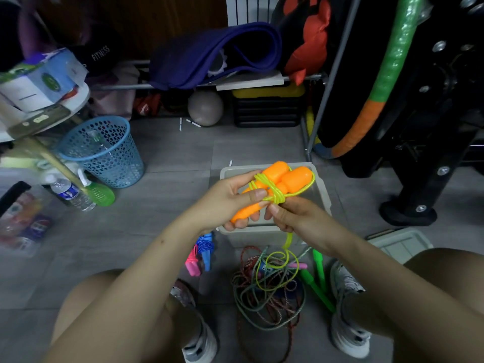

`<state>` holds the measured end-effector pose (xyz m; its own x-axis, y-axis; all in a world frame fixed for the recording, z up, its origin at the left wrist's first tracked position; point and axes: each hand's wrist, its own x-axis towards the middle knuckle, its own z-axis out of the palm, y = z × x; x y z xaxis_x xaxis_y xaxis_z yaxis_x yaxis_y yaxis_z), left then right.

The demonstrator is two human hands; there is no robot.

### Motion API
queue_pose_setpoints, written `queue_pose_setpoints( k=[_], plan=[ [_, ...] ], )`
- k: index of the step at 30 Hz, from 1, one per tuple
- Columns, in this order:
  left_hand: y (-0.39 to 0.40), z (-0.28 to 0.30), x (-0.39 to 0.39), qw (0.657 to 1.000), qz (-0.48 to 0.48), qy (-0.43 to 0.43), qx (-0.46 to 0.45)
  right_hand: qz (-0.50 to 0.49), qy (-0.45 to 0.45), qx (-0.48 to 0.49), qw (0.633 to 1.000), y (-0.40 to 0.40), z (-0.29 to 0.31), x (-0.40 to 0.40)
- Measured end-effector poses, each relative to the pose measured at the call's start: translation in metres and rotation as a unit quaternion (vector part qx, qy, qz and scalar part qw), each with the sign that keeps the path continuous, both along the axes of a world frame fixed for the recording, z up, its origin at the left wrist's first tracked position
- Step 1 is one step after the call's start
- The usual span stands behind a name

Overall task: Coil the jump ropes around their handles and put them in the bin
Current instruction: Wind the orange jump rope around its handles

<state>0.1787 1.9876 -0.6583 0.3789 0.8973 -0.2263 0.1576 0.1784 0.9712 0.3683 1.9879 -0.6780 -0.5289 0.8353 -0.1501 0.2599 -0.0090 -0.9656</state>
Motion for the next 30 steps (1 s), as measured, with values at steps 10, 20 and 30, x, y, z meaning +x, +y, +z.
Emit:
queue_pose_setpoints(
  k=[10,20,30],
  plan=[
    [0.017,-0.014,0.006,0.981,0.109,0.134,0.093,-0.079,-0.212,0.160,0.961,-0.009,0.014,0.001],
    [0.006,-0.007,0.009,0.952,-0.110,0.269,0.098,-0.042,-0.273,0.402,0.873,0.006,0.014,0.015],
    [-0.008,0.004,0.019,0.945,-0.159,0.281,0.055,-0.029,-0.100,0.215,0.971,0.027,0.014,0.017]
  ],
)
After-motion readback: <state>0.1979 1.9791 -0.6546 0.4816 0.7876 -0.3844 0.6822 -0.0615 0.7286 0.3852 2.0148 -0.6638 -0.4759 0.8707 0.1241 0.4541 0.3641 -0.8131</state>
